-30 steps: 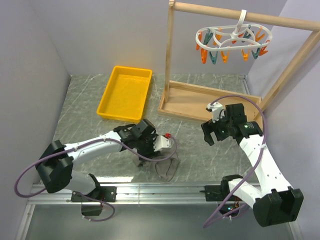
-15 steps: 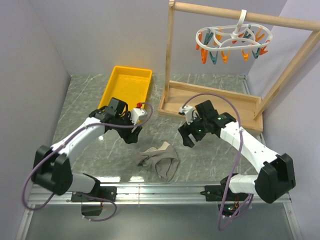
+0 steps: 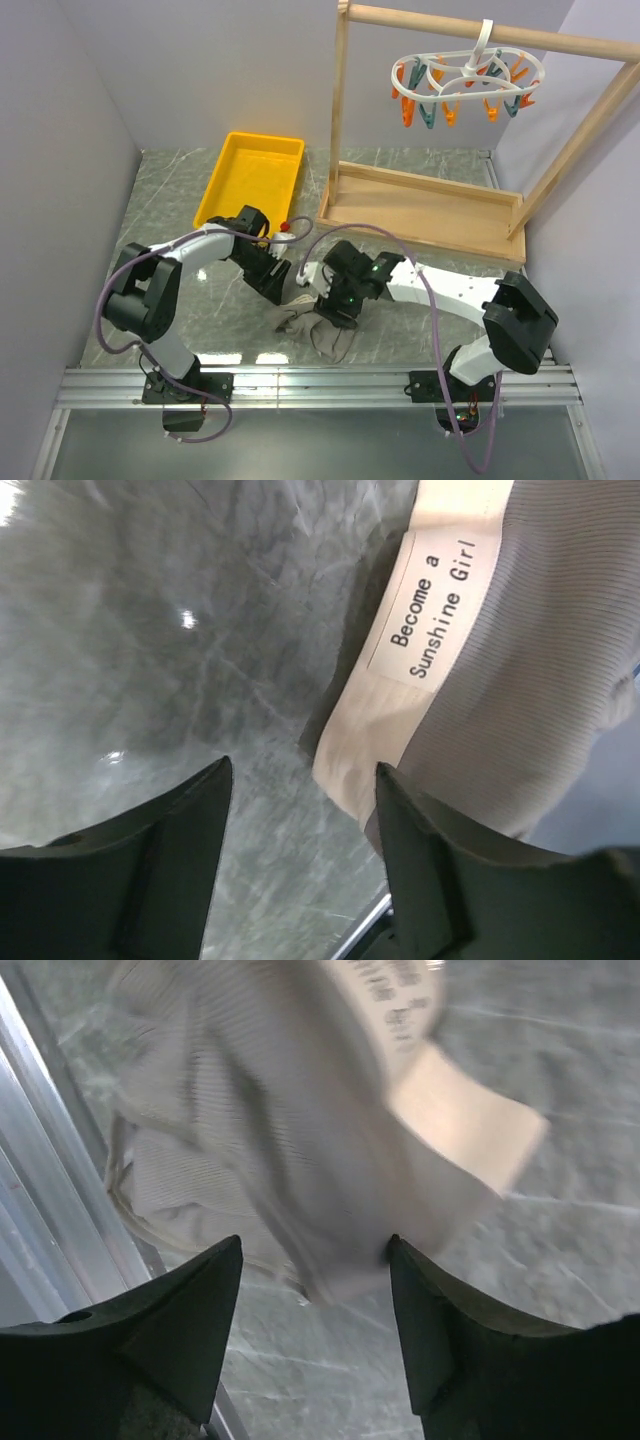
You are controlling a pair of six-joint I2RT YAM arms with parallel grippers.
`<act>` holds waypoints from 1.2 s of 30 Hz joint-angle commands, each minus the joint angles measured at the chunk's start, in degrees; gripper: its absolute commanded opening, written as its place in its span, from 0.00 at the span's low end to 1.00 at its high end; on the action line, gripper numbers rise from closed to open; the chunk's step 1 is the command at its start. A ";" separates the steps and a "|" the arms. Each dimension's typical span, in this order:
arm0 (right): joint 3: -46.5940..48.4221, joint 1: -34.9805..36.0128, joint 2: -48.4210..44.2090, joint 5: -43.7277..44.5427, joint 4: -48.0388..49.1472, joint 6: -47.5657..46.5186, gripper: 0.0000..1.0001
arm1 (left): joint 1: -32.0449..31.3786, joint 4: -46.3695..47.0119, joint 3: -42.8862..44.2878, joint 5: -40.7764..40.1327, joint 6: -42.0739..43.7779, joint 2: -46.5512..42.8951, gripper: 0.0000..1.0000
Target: Clip the underwear to the hanger
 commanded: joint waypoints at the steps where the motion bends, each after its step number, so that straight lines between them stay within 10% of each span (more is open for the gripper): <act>1: -2.39 4.52 -0.77 3.32 3.39 -3.32 0.66 | -2.13 -1.17 2.29 0.86 -1.38 2.28 0.62; 7: -6.09 9.37 -1.83 12.72 6.64 -3.76 0.66 | -5.39 -2.58 4.22 1.73 -1.82 7.55 0.47; 12: -6.97 10.78 -3.32 20.18 7.96 -3.33 0.67 | -5.57 -1.01 6.94 2.79 -3.58 7.39 0.02; 22: -7.32 0.08 -15.88 14.61 1.99 -1.04 0.81 | -4.77 7.07 13.90 -4.24 -1.56 -7.10 0.00; 36: -2.76 -17.78 -9.14 -2.81 9.45 7.92 0.67 | -8.37 3.86 -0.59 -4.59 20.90 -18.89 0.00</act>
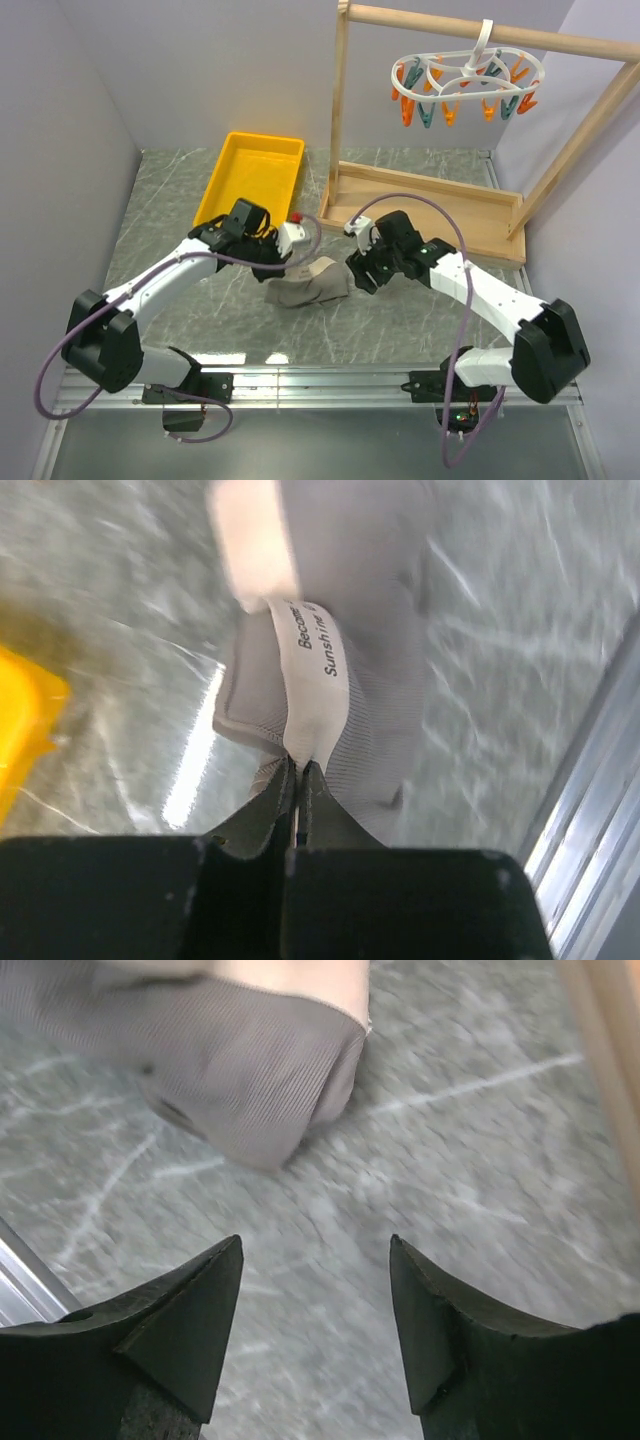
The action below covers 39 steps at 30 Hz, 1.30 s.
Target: Clip the underwear to the hanger
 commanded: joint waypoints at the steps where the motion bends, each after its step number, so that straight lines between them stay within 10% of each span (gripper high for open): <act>1: 3.52 -0.62 4.53 -5.69 4.25 3.07 0.67 | -2.43 -4.99 -3.01 -0.79 13.20 -4.82 0.00; 14: 19.06 -0.19 24.13 -12.54 8.21 13.18 0.72 | -7.71 -1.24 -14.44 -9.14 19.98 -10.18 0.07; 26: 26.19 3.33 35.65 -16.06 6.89 12.92 0.77 | -7.44 -0.44 -16.46 -10.02 14.01 -14.40 0.33; 36: 24.62 3.15 30.77 -15.54 5.84 12.83 0.36 | 9.32 -7.46 -7.43 0.43 5.49 -9.31 0.44; 39: 21.81 3.24 23.72 -14.57 4.87 12.13 0.00 | 12.50 -8.79 -5.83 3.77 2.67 -6.24 0.45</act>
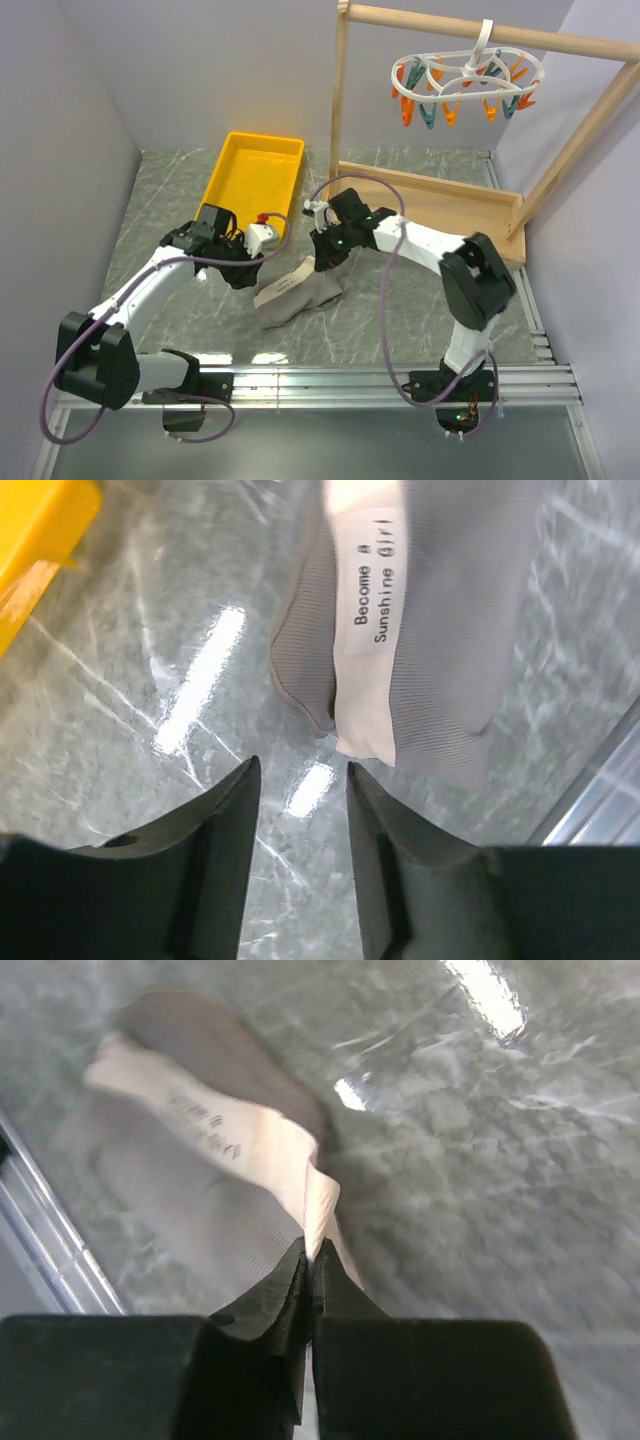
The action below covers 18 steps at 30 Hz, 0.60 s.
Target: Clip the underwear to the hanger
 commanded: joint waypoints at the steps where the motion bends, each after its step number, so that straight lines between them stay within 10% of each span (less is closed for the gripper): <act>1: -2.36 -0.26 -11.02 0.53 -0.72 -0.66 0.00 | 2.61 -2.82 2.98 7.29 -5.02 2.25 0.47; 18: -18.79 -1.57 -32.12 12.75 -3.27 -8.04 0.00 | 1.56 7.64 2.98 21.01 -12.15 7.25 0.50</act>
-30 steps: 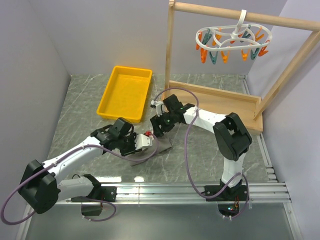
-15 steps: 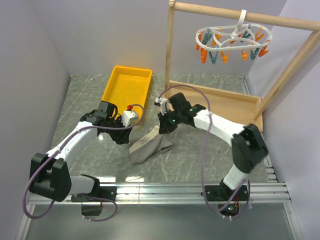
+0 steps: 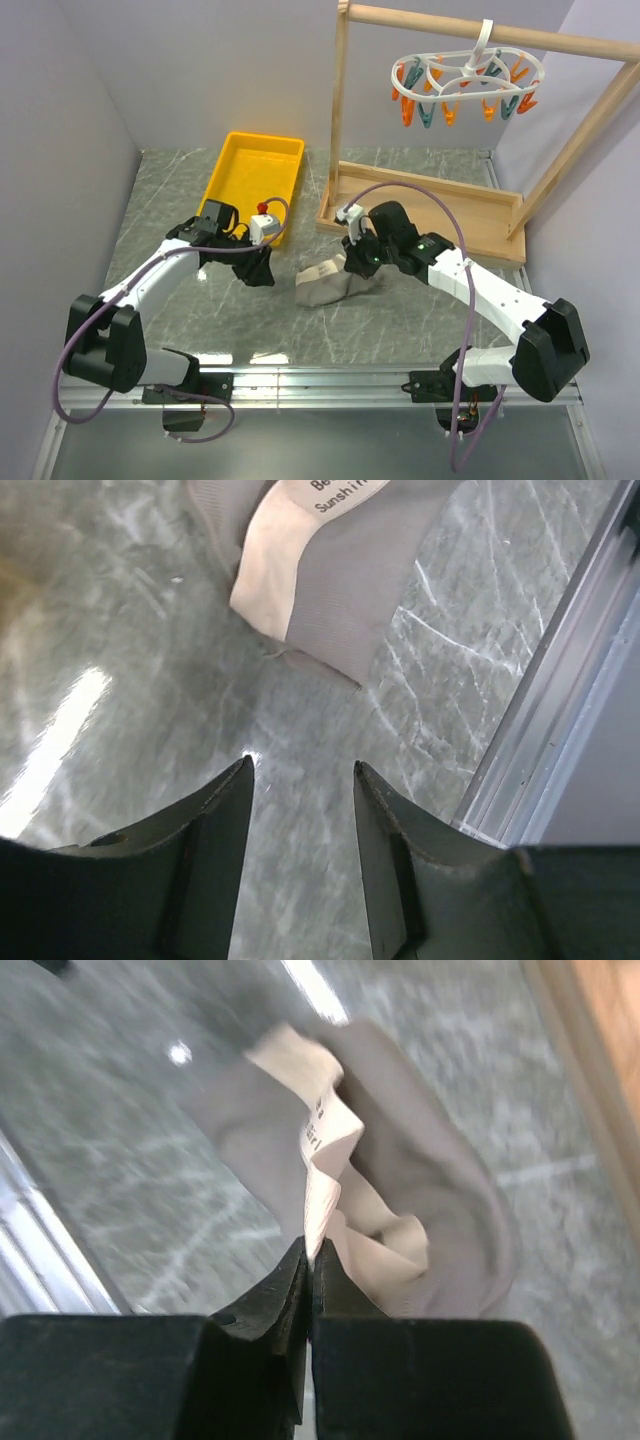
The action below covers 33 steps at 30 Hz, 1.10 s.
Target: Clip the underwear to the hanger
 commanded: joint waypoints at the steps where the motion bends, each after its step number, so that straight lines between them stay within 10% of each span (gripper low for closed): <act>1: -4.25 -1.40 -1.85 3.64 -1.53 -1.73 0.00 | -1.85 3.12 1.93 4.14 -1.05 2.83 0.49; 12: -13.14 -1.57 -9.07 5.92 1.55 -3.92 0.00 | -7.92 16.29 5.01 -4.81 -22.13 17.05 0.40; 33: -13.31 -1.49 -10.38 6.01 0.76 -4.19 0.00 | -13.11 19.99 8.09 -7.81 -26.63 25.95 0.38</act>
